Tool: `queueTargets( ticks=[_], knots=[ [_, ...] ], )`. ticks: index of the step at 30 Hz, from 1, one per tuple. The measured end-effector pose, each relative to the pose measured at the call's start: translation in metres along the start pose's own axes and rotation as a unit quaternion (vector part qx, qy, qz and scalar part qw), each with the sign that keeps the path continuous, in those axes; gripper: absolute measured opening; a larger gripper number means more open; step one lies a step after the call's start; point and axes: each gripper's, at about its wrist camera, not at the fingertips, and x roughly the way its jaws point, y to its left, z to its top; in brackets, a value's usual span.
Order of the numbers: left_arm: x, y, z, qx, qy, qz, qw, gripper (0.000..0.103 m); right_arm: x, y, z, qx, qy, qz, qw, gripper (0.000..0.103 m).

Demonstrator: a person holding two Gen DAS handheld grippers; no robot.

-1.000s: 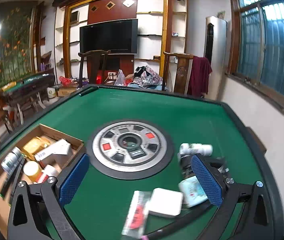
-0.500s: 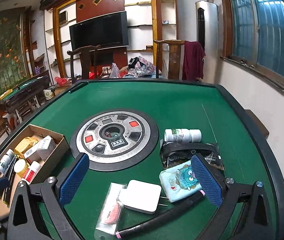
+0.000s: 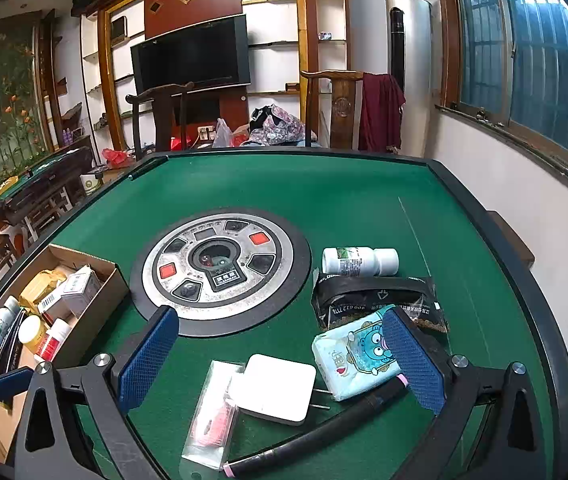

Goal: Organize objects
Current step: 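Lower the left gripper onto the clear plastic package with red item and grasp it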

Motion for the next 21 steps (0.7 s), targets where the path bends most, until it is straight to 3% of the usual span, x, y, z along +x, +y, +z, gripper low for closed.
queueTargets(
  ticks=[21],
  knots=[
    [0.0026,-0.0025,-0.003,-0.005,0.009,-0.005,0.9999,0.086,0.0026,-0.0053,-0.0015,0.001,0.003,-0.02,1.0,0.103]
  ],
)
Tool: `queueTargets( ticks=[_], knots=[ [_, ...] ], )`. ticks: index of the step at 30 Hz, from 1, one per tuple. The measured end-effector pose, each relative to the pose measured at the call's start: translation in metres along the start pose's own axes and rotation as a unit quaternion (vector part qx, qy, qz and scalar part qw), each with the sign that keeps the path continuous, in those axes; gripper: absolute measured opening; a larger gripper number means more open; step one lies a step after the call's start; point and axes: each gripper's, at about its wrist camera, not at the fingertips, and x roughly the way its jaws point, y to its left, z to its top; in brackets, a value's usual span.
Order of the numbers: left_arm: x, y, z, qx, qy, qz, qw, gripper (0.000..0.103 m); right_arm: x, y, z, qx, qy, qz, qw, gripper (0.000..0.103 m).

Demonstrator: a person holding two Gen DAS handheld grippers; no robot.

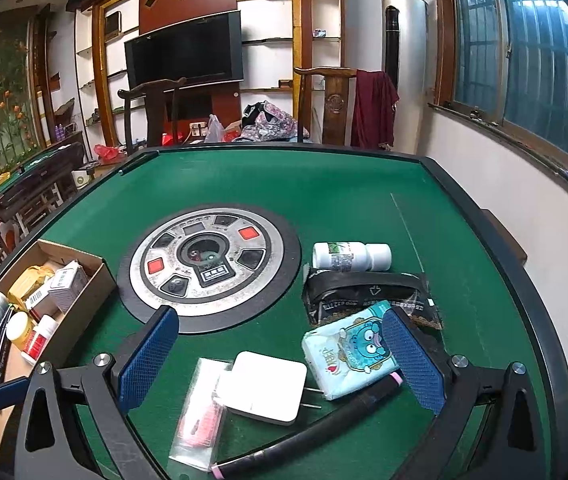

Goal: Organize objects
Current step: 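Lower the left gripper onto the clear plastic package with red item and grasp it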

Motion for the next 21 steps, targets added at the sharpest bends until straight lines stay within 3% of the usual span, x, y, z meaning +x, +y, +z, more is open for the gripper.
queueTargets(
  ticks=[4,8,11,14,17,21],
  knots=[
    [0.003,-0.006,0.004,0.026,0.007,0.001,0.9996,0.086,-0.017,-0.021,0.016,0.015,-0.018,-0.006,1.0,0.103],
    [0.014,-0.014,0.011,0.034,0.016,-0.009,0.9993,0.086,-0.044,-0.046,0.04,0.001,-0.066,-0.046,0.997,0.103],
    [0.022,-0.024,0.015,0.034,0.016,-0.024,0.999,0.086,-0.042,-0.065,0.038,0.025,-0.078,-0.057,0.995,0.103],
    [0.036,-0.032,0.019,0.032,0.028,-0.025,0.9988,0.086,-0.024,-0.083,0.019,0.056,-0.07,-0.063,0.994,0.103],
    [0.049,-0.039,0.023,0.025,0.038,-0.03,0.9985,0.086,0.002,-0.095,0.013,0.068,-0.013,-0.056,0.996,0.103],
    [0.063,-0.054,0.025,0.034,0.039,-0.035,0.998,0.086,0.001,-0.104,0.013,0.086,-0.014,-0.047,0.995,0.103]
  ],
)
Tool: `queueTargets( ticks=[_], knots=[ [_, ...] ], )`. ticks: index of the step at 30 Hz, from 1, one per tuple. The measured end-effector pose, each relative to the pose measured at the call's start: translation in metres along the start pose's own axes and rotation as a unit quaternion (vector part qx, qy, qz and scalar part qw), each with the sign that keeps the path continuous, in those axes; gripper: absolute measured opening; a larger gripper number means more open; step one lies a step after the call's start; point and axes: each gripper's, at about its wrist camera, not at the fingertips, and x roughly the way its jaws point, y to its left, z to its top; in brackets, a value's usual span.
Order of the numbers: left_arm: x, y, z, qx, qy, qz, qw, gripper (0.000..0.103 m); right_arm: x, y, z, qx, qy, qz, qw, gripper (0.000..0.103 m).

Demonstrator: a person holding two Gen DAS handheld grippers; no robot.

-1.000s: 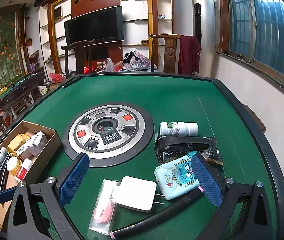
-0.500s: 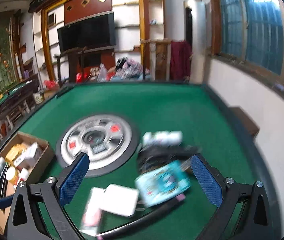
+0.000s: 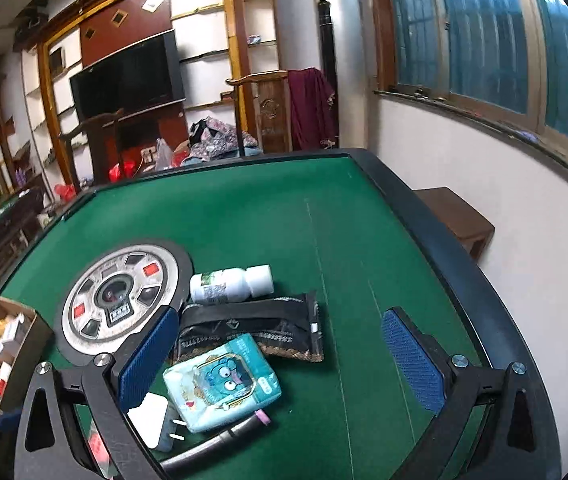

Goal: Organize objects
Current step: 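Lower the left gripper onto the clear plastic package with red item and grasp it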

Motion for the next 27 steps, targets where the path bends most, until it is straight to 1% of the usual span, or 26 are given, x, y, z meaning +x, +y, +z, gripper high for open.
queueTargets(
  ticks=[3,4,5,6,7,8,11,15,19,20,21,22,23,25,27],
  knots=[
    [0.014,-0.011,0.001,0.029,0.007,0.024,0.9993,0.086,-0.001,0.001,-0.001,0.0,0.001,0.004,1.0,0.103],
    [0.018,-0.013,0.001,0.037,0.008,0.028,0.9989,0.083,-0.001,0.002,-0.001,-0.003,0.002,0.005,1.0,0.103],
    [0.018,-0.014,0.001,0.041,0.007,0.03,0.9987,0.07,0.0,0.003,-0.002,-0.005,0.004,0.006,1.0,0.103],
    [0.02,-0.014,0.001,0.044,0.007,0.033,0.9985,0.059,0.001,0.004,-0.002,-0.007,0.005,0.007,1.0,0.103],
    [0.021,-0.013,0.002,0.045,0.011,0.025,0.9986,0.04,0.001,0.006,-0.002,-0.008,0.005,0.009,1.0,0.103],
    [0.021,-0.011,0.002,0.043,0.012,0.02,0.9988,0.03,0.001,0.008,-0.003,-0.011,0.006,0.01,1.0,0.103],
    [0.019,-0.007,0.004,0.041,0.009,0.027,0.9987,0.03,0.003,0.011,-0.004,-0.017,0.008,0.011,1.0,0.103],
    [0.023,-0.002,0.005,0.032,0.019,0.018,0.9992,0.031,0.004,0.01,-0.005,-0.013,0.013,0.013,1.0,0.103],
    [0.03,-0.014,0.006,0.065,0.016,0.039,0.997,0.043,0.008,0.007,-0.006,-0.007,0.021,0.017,1.0,0.103],
    [0.032,-0.017,0.006,0.073,0.013,0.047,0.9961,0.043,0.01,0.007,-0.007,-0.005,0.024,0.018,1.0,0.103],
    [0.032,-0.019,0.006,0.076,0.01,0.048,0.9959,0.043,0.011,0.006,-0.007,-0.003,0.027,0.019,0.999,0.103],
    [0.032,-0.019,0.006,0.074,0.008,0.044,0.9963,0.04,0.011,0.006,-0.007,-0.002,0.03,0.02,0.999,0.103],
    [0.032,-0.017,0.006,0.071,0.005,0.041,0.9966,0.026,0.013,0.005,-0.008,0.0,0.033,0.021,0.999,0.103],
    [0.028,-0.012,0.007,0.058,0.002,0.026,0.998,0.026,0.015,0.004,-0.008,0.001,0.037,0.019,0.999,0.103],
    [0.022,-0.007,0.007,0.047,-0.003,0.019,0.9987,0.026,0.018,0.003,-0.009,0.003,0.043,0.02,0.999,0.103]
  ],
)
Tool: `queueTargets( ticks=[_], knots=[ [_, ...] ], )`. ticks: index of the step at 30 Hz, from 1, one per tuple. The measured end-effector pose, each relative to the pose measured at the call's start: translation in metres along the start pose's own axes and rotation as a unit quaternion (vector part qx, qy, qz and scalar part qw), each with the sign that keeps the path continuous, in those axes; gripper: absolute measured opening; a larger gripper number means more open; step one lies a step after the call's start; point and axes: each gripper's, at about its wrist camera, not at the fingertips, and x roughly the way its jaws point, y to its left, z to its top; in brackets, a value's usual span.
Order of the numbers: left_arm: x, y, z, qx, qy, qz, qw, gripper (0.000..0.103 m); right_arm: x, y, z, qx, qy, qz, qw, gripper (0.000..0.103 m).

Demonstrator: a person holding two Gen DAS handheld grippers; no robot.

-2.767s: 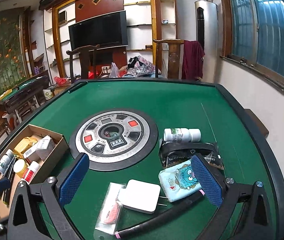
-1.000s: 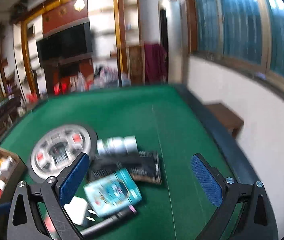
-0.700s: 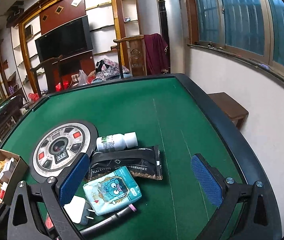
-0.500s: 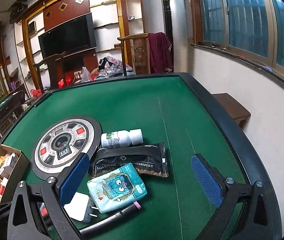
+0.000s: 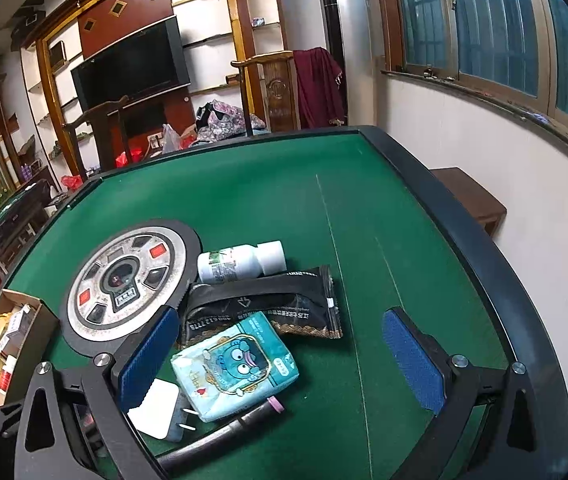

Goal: Organize objects
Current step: 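Lower the left gripper onto the clear plastic package with red item and grasp it, then lift the package with the left gripper while the right gripper grasps the white square charger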

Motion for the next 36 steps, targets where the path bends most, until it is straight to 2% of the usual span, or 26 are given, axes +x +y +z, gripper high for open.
queueTargets(
  ticks=[7,14,19,20,24,26,28,36],
  knots=[
    [-0.047,0.015,-0.011,-0.031,-0.03,-0.026,0.9987,0.027,0.005,0.0,-0.003,-0.005,0.007,-0.001,1.0,0.103],
    [-0.112,0.034,-0.037,-0.032,-0.086,-0.012,0.9957,0.027,0.015,0.008,-0.012,-0.033,0.006,-0.03,0.999,0.103],
    [-0.137,0.055,-0.052,-0.043,-0.106,-0.023,0.9931,0.027,0.019,0.016,-0.023,-0.06,0.018,-0.049,0.997,0.103],
    [-0.141,0.06,-0.056,-0.045,-0.11,-0.023,0.9926,0.027,0.015,0.017,-0.024,-0.056,0.025,-0.046,0.997,0.103],
    [-0.15,0.079,-0.066,-0.061,-0.12,-0.029,0.9905,0.027,-0.02,0.034,-0.032,-0.04,0.024,0.04,0.998,0.103],
    [-0.151,0.089,-0.071,-0.074,-0.12,-0.033,0.9894,0.027,-0.023,0.049,-0.033,-0.039,0.052,0.101,0.993,0.103],
    [-0.153,0.098,-0.077,-0.086,-0.12,-0.035,0.9884,0.027,-0.016,0.062,-0.033,-0.035,0.085,0.134,0.987,0.103],
    [-0.164,0.126,-0.096,-0.112,-0.131,-0.025,0.9847,0.027,0.019,0.097,-0.041,-0.064,0.148,0.101,0.982,0.101]
  ],
)
